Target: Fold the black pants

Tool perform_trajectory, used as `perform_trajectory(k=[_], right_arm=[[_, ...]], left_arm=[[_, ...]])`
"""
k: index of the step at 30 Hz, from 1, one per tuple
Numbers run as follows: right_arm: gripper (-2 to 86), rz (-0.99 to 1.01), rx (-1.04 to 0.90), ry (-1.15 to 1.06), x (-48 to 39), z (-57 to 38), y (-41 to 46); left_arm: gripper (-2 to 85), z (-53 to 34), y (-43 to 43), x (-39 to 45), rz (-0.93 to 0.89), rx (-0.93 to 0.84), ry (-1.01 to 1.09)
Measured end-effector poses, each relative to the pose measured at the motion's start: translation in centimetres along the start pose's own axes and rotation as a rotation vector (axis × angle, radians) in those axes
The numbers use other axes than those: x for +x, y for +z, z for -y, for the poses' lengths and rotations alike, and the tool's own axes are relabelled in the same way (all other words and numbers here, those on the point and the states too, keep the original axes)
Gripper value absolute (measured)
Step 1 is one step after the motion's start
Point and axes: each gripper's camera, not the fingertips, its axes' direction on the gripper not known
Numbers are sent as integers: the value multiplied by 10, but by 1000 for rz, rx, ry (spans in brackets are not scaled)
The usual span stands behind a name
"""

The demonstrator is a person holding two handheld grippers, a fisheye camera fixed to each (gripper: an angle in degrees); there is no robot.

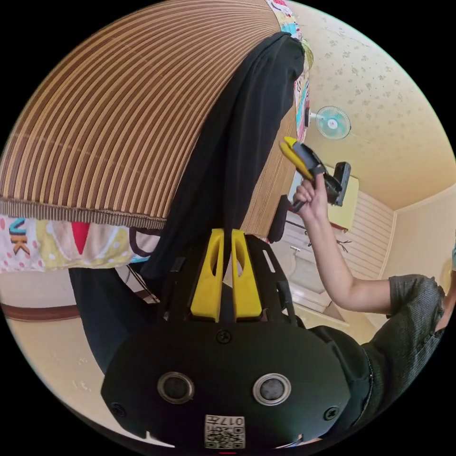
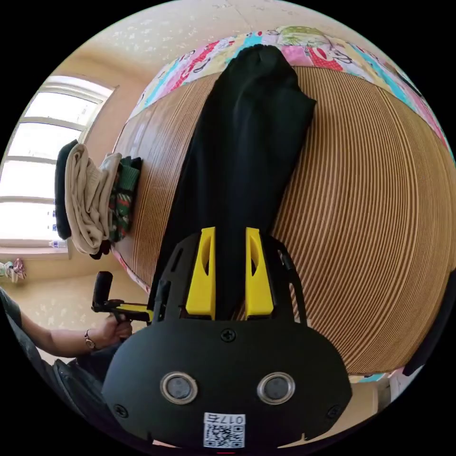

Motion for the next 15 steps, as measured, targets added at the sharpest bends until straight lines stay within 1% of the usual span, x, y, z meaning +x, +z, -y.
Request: perform_trajectory(k=[2,4,6,8,10,12,15], right_arm=[[90,21,-75,93,17,-37,22],[85,101,-136,213,29,-65,46],[71,171,-179,261,32,-69,62],[51,144,-181,319,39,-66,64],[35,190,-151,436,56,-66,51],[28,246,-67,472,63,-73,29],[22,272,53,406,63,-83,5]], left_arm=[[7,8,7,6,49,-41,34],[8,16,13,9,88,-79,58],[8,26,22,14,129,-126,80],[7,33,28,18,143,-168,95],[7,39,34,20,50,-226,110],[6,39,25,27,-209,-189,169],[6,29,15,31,-375,-128,245]])
